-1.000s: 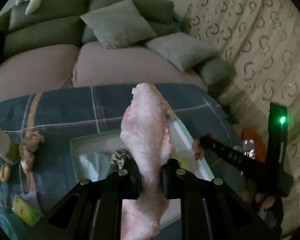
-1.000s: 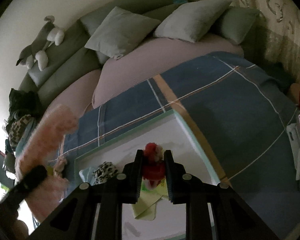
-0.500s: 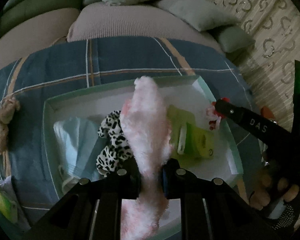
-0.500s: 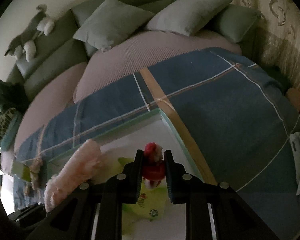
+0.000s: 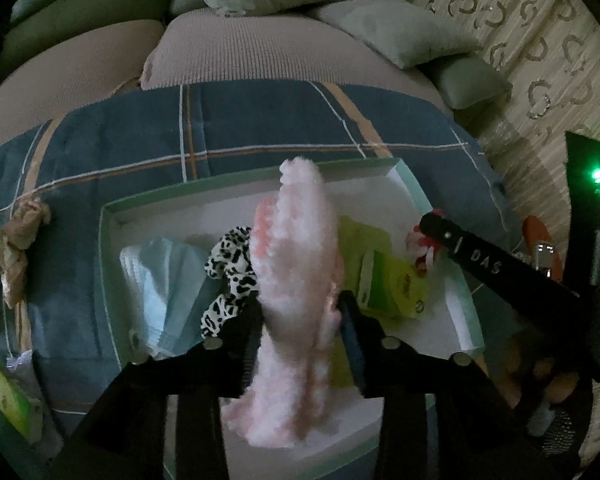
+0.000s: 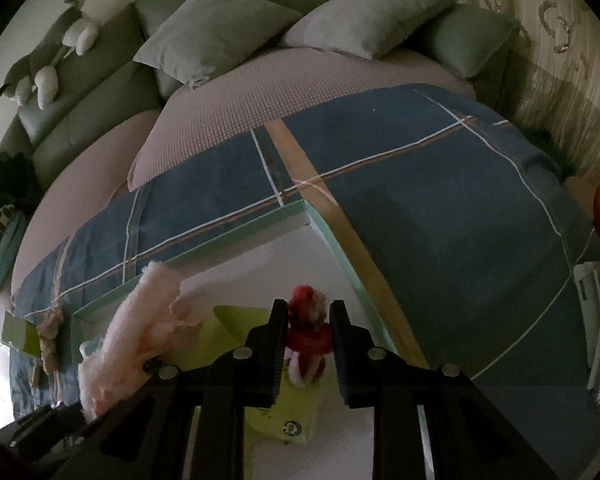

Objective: Organize soft objects
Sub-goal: 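Lower the pink towel and red hair tie into the tray and open both grippers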

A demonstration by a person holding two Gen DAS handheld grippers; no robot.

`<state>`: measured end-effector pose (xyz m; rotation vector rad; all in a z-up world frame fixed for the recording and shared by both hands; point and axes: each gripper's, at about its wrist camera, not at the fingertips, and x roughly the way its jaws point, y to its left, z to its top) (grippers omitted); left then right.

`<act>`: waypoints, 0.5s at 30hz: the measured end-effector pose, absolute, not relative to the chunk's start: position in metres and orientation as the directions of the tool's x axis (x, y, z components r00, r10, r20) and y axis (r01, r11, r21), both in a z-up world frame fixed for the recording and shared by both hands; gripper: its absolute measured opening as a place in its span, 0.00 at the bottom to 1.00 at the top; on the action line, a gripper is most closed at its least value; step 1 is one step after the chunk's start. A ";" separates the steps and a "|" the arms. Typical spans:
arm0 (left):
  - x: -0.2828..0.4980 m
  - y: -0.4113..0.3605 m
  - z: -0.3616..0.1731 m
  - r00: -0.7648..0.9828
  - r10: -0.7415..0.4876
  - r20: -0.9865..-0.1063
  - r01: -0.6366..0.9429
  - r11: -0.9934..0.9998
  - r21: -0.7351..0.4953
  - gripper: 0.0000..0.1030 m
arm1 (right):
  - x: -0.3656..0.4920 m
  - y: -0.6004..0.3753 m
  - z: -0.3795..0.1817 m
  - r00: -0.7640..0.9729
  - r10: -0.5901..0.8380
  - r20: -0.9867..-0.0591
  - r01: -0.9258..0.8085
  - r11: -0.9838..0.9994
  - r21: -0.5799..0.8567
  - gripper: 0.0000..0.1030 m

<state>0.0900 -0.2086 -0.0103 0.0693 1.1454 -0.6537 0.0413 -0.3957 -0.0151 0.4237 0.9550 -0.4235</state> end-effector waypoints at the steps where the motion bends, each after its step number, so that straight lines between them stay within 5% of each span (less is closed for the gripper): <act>1: 0.089 -0.207 -0.007 0.256 -0.450 -0.856 0.515 0.813 -0.273 0.45 | 0.041 -0.395 -0.014 0.509 -0.157 -0.846 0.521 0.839 0.158 0.24; 6: 0.089 -0.200 0.007 0.285 -0.466 -0.837 0.511 0.813 -0.279 0.50 | 0.040 -0.389 -0.006 0.504 -0.188 -0.843 0.518 0.847 0.121 0.31; 8: 0.090 -0.195 0.012 0.300 -0.470 -0.830 0.504 0.817 -0.281 0.53 | 0.040 -0.385 -0.002 0.510 -0.201 -0.836 0.515 0.850 0.110 0.51; 15: 0.100 -0.168 0.024 0.360 -0.469 -0.807 0.439 0.848 -0.296 0.63 | 0.039 -0.377 0.007 0.521 -0.215 -0.826 0.503 0.859 0.094 0.52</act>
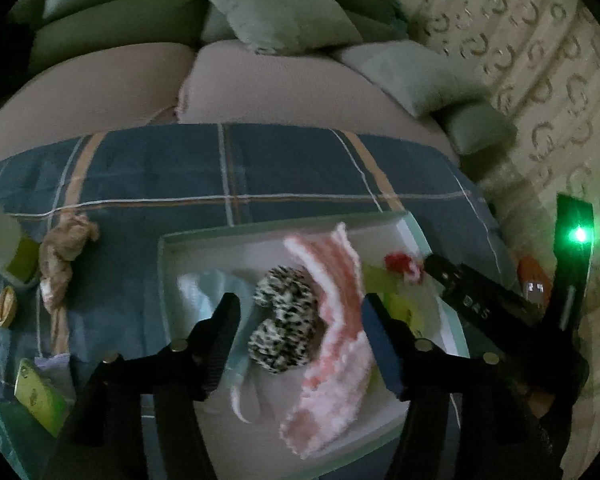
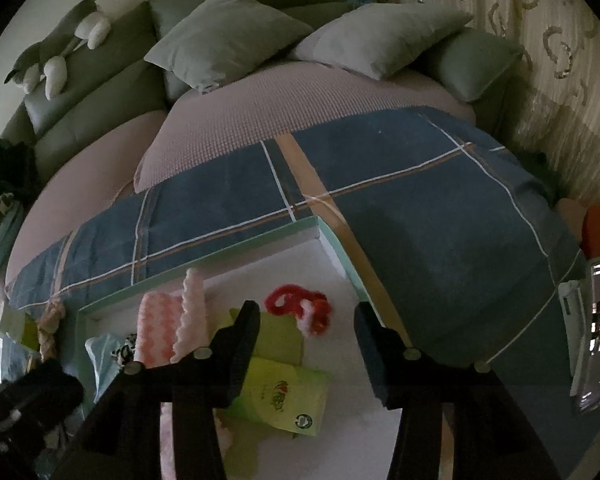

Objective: Organize soft objects
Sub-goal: 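Lower the pink towel and red hair tie into the tray and open both grippers, then move both grippers back from the tray over the remaining pile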

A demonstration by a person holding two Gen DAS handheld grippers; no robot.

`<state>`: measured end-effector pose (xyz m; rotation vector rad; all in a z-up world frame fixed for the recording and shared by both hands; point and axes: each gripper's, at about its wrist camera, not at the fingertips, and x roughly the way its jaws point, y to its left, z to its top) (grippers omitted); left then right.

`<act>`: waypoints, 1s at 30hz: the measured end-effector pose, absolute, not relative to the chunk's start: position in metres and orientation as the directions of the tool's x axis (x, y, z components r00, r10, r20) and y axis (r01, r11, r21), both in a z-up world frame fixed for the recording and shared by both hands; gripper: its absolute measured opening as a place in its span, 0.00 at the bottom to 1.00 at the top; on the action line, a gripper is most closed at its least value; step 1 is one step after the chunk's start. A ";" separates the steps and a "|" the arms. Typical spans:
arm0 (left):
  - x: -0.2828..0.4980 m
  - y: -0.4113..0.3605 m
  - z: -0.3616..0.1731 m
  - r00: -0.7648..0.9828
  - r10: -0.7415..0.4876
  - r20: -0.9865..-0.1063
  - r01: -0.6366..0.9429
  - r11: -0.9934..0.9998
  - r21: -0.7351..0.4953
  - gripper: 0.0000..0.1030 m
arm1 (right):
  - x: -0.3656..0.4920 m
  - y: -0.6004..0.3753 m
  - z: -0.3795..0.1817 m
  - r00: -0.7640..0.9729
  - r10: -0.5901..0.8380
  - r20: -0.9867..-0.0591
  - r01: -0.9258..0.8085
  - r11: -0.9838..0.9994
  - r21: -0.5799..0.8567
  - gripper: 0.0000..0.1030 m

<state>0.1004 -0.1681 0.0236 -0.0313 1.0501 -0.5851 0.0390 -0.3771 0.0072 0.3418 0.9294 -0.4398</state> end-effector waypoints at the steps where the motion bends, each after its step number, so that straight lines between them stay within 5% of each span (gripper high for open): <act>1: 0.103 -0.164 0.023 0.367 -0.466 -0.805 0.427 0.853 -0.299 0.64 | 0.039 -0.376 0.008 0.522 -0.217 -0.825 0.502 0.860 0.091 0.54; 9: 0.124 -0.124 0.017 0.429 -0.410 -0.805 0.285 0.907 -0.310 0.78 | 0.041 -0.365 0.012 0.536 -0.220 -0.815 0.477 0.875 0.077 0.85; 11: 0.126 -0.117 0.018 0.446 -0.403 -0.799 0.264 0.913 -0.313 0.86 | 0.042 -0.361 0.013 0.540 -0.230 -0.809 0.469 0.881 0.063 1.00; 18: 0.132 -0.094 0.018 0.492 -0.391 -0.778 0.210 0.920 -0.330 0.99 | 0.043 -0.350 0.020 0.575 -0.201 -0.793 0.441 0.892 0.093 1.00; 30: 0.136 -0.060 0.027 0.605 -0.316 -0.731 0.134 0.945 -0.298 1.00 | 0.044 -0.334 0.025 0.609 -0.166 -0.775 0.396 0.911 0.115 1.00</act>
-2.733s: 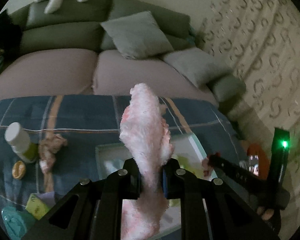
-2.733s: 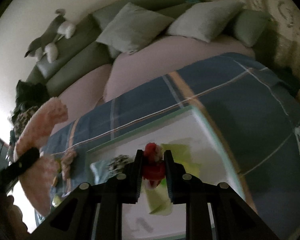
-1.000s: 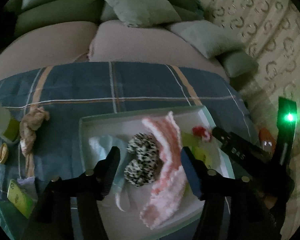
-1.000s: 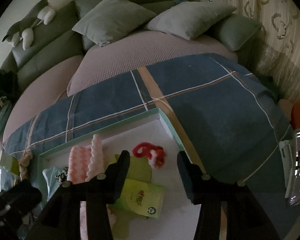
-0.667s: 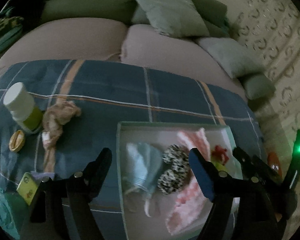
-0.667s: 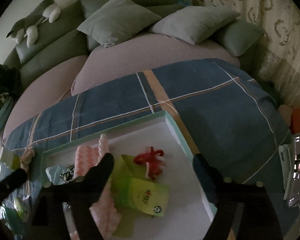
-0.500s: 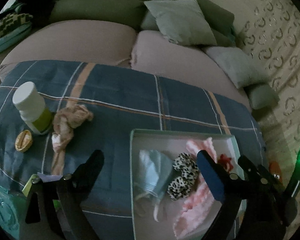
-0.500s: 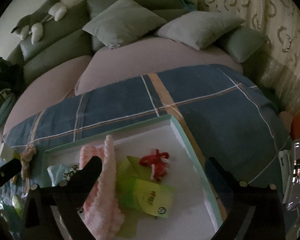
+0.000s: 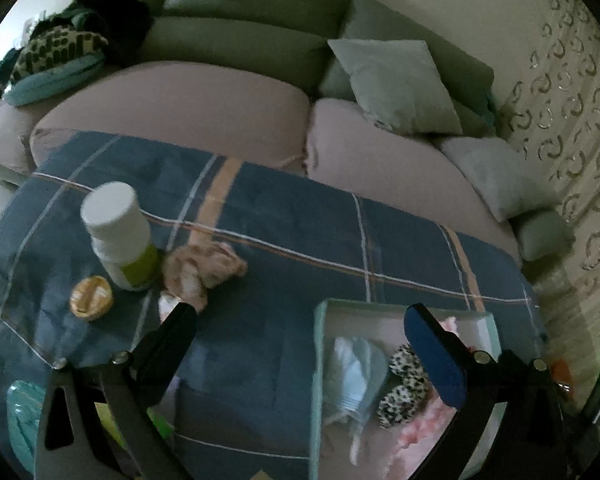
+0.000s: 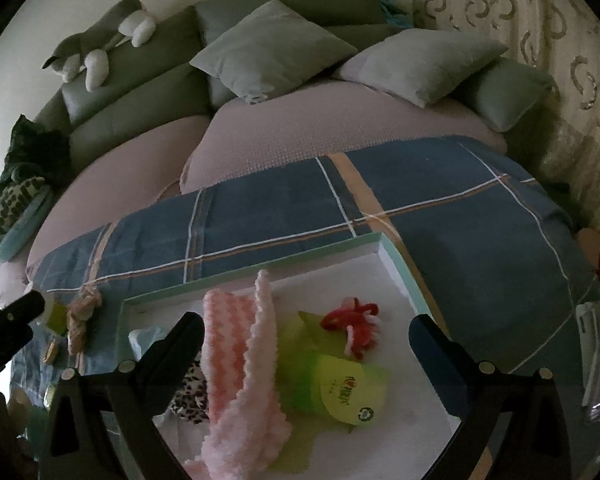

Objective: Organize soft objects
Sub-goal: 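Move both grippers back from the tray over the remaining pile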

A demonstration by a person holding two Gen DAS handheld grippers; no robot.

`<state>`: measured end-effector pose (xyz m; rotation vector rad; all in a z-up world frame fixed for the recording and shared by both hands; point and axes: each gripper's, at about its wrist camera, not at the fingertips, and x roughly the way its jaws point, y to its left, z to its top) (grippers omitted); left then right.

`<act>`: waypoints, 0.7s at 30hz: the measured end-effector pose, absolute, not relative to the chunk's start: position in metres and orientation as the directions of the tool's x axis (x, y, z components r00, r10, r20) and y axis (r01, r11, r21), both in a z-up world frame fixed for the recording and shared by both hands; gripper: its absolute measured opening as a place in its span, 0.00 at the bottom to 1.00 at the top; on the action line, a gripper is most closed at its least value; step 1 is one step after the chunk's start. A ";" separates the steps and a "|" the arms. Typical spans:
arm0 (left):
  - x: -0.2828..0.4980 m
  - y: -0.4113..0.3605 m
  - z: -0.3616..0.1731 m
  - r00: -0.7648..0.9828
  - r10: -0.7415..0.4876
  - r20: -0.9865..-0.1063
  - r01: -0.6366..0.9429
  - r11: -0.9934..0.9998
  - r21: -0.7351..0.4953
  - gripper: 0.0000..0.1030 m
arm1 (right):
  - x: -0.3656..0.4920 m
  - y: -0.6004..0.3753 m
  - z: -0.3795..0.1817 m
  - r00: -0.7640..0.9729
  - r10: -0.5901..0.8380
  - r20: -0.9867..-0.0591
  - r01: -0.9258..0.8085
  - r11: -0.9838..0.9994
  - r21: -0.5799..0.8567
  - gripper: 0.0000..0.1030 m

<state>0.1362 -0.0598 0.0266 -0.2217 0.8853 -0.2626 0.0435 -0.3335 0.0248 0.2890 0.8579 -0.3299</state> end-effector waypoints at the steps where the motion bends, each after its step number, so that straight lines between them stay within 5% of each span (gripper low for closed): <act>1: 0.136 -0.057 0.027 0.613 -0.308 -0.727 0.128 0.947 -0.293 1.00 | 0.044 -0.333 0.025 0.611 -0.166 -0.774 0.392 0.913 0.114 1.00; 21: 0.131 0.027 0.032 0.704 -0.147 -0.695 -0.077 0.957 -0.280 1.00 | 0.059 -0.275 0.024 0.663 -0.017 -0.748 0.253 0.946 0.203 1.00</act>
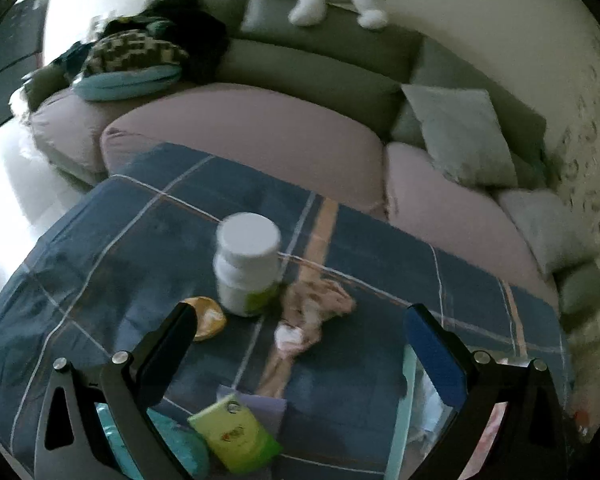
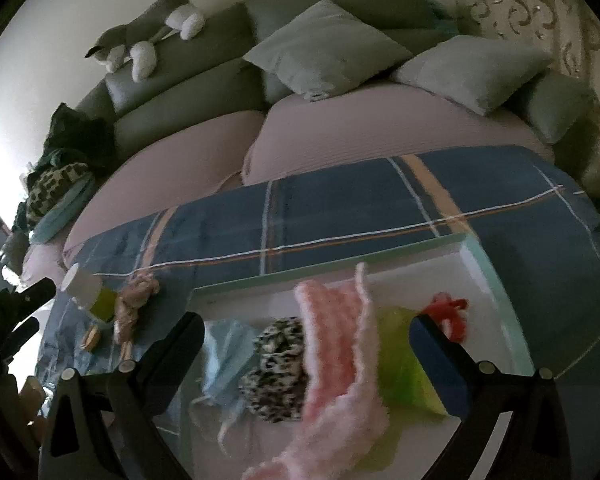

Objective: Organize soft objects
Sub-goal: 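Move both grippers back from the tray over the remaining pile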

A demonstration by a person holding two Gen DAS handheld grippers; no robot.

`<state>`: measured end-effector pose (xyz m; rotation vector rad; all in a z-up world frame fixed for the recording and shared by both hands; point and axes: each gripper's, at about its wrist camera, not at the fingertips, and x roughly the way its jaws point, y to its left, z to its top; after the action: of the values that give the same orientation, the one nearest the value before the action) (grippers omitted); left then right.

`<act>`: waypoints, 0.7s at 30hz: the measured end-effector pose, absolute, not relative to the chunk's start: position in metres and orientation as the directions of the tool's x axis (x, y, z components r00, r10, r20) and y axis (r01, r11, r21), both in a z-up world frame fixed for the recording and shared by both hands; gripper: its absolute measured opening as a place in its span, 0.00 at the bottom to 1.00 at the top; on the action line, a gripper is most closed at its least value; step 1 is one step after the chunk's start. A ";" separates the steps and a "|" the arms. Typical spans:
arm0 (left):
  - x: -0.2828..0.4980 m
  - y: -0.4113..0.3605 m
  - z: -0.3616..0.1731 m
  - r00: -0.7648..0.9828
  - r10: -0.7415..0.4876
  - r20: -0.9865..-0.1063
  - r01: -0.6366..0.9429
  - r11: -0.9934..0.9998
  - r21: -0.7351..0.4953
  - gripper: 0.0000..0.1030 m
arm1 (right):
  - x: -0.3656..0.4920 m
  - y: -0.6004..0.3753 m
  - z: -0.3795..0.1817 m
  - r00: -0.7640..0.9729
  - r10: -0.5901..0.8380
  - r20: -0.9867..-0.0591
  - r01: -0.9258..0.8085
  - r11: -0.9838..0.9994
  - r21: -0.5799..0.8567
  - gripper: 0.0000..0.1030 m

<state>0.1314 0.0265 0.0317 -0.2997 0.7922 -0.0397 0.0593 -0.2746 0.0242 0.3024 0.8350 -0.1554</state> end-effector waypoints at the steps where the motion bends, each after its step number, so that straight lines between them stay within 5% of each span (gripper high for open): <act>1: 0.131 0.032 0.031 0.704 -0.156 -0.693 -0.083 0.951 -0.298 1.00 | 0.060 -0.271 0.025 0.664 -0.012 -0.748 0.246 0.948 0.203 1.00; 13: 0.121 0.084 0.031 0.724 -0.068 -0.687 -0.198 0.932 -0.302 1.00 | 0.072 -0.214 0.015 0.636 0.065 -0.769 0.123 0.975 0.184 1.00; 21: 0.121 0.117 0.019 0.649 -0.020 -0.760 -0.268 0.930 -0.252 1.00 | 0.080 -0.176 0.005 0.596 0.098 -0.797 0.064 0.983 0.169 1.00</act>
<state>0.1212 0.1170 0.0193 -0.3608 0.8573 0.1443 0.0797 -0.1764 0.0047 0.1877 0.9340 0.0198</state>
